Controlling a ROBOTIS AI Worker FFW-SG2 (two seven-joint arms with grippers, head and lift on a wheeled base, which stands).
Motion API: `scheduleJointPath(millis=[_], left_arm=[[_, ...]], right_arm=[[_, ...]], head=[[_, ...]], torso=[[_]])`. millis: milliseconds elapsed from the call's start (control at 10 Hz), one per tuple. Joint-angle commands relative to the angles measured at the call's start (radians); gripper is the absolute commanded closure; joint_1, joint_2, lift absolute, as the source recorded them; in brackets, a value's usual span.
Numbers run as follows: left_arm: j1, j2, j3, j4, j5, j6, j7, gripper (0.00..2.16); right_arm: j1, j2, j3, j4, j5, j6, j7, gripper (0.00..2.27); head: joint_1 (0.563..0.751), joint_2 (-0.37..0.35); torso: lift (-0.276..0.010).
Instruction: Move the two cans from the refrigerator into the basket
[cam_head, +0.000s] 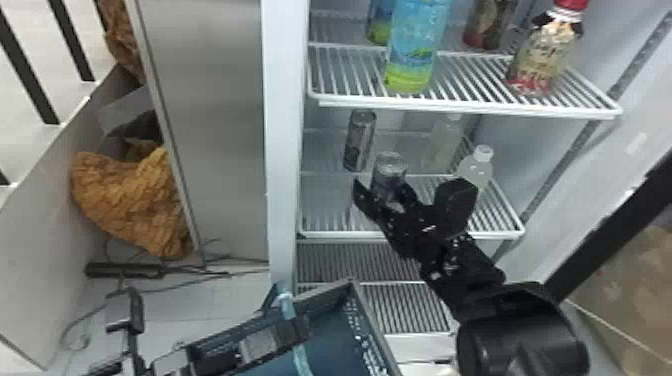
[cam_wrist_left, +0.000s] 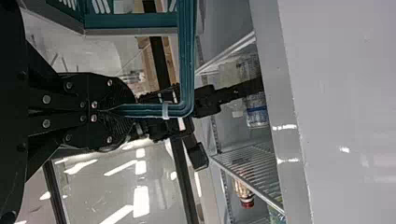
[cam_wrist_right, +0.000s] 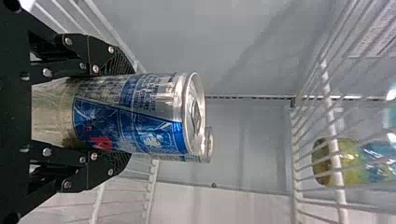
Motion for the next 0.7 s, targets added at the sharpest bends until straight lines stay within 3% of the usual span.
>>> scheduleJointPath(millis=[0, 600], left_arm=[[0.001, -0.001, 0.002, 0.0, 0.0, 0.0, 0.0, 1.21], [0.003, -0.002, 0.004, 0.0, 0.002, 0.0, 0.0, 1.21]], right_arm=[[0.048, -0.004, -0.005, -0.066, -0.007, 0.03, 0.0, 1.28], [0.235, -0.018, -0.031, -0.314, -0.094, 0.155, 0.037, 1.28]], head=[[0.695, -0.156], [0.695, -0.167]], torso=[[-0.219], [-0.219]])
